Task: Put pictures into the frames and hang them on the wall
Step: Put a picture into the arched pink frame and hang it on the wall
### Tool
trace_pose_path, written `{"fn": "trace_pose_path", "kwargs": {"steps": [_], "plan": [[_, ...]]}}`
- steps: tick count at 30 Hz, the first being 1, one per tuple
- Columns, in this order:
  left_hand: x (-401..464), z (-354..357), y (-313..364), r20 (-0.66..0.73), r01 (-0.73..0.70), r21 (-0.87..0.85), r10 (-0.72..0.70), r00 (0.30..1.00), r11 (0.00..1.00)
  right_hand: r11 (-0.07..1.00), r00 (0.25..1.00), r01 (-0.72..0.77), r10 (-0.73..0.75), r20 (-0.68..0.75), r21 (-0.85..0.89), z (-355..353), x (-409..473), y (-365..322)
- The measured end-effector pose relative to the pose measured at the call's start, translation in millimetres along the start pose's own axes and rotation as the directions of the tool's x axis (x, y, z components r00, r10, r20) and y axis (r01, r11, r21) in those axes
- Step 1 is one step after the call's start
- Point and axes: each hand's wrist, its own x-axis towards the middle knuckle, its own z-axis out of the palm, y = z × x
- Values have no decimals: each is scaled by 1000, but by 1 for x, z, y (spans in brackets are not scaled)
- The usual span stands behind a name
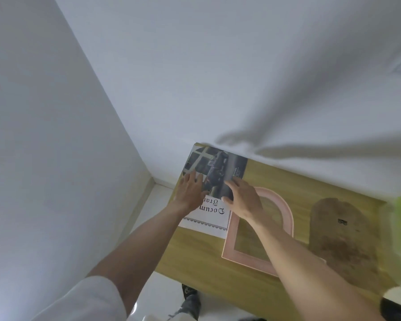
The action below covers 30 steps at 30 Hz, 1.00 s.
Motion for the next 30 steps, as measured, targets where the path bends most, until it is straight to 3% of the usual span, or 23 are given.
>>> {"fn": "trace_pose_path", "kwargs": {"steps": [3,7,11,14,18,22,27,30], "plan": [[8,7,-19,69,-115,87,109,992,990,999,998,5,-1,69,-49,8,13,-13],[14,17,-31,89,-186,135,175,981,973,998,987,-63,60,151,15,21,23,-18],[18,21,-39,91,-346,306,334,938,887,997,987,-71,66,149,30,26,29,-16],[19,26,-47,-3,-437,376,472,882,817,998,993,-52,48,112,33,27,27,-19],[18,19,-51,-130,-460,403,547,827,791,999,998,42,-41,-36,26,27,24,-28],[19,7,-52,-237,-458,333,543,805,824,990,972,130,-115,-206,62,18,24,-38],[21,-32,-51,-386,-453,114,460,800,884,979,925,179,-134,-357,98,-8,25,-43],[24,-67,-44,-403,-358,-173,265,876,918,959,887,204,-95,-453,198,-30,19,-41]]}}
